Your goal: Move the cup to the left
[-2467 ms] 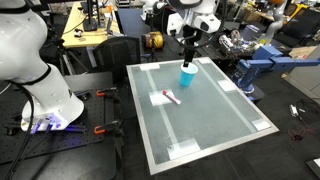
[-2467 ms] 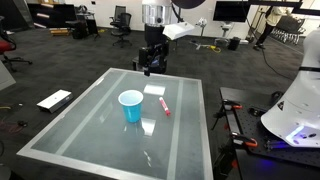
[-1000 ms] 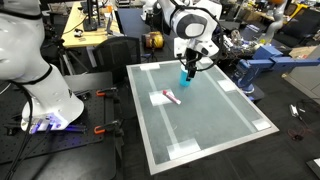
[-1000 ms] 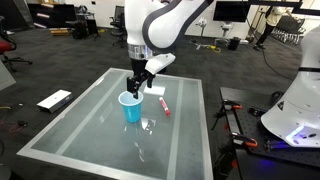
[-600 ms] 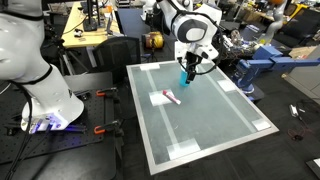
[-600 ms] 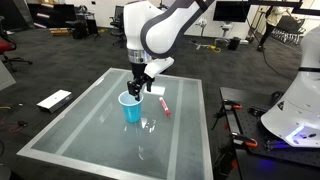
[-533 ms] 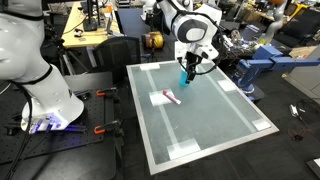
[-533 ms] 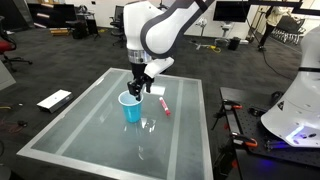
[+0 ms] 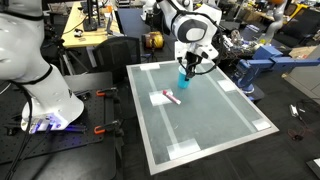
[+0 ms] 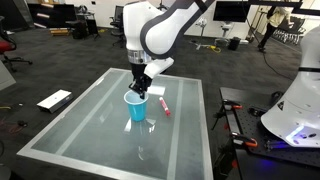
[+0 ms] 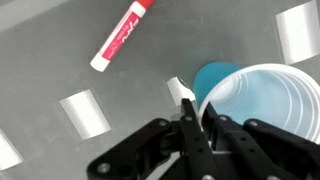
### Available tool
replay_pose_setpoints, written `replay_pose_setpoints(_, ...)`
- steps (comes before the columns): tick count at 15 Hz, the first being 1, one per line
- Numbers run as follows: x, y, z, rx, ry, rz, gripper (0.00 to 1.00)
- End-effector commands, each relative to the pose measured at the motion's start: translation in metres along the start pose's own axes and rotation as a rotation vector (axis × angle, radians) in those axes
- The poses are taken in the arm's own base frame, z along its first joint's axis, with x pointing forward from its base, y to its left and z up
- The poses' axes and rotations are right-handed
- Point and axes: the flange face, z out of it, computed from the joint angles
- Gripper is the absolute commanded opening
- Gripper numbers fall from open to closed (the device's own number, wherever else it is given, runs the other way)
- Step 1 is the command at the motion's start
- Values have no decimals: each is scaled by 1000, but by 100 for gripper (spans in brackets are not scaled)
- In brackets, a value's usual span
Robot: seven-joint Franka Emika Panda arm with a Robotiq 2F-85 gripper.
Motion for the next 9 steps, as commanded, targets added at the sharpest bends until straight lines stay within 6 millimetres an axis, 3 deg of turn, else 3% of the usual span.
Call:
replay_pose_setpoints(1, 3, -4, -3, -14, 14, 6, 0)
replay_pose_setpoints(4, 0, -6, -10, -13, 20, 7, 1)
replay_pose_setpoints(9, -7, -27, -49, 19, 69, -32, 1)
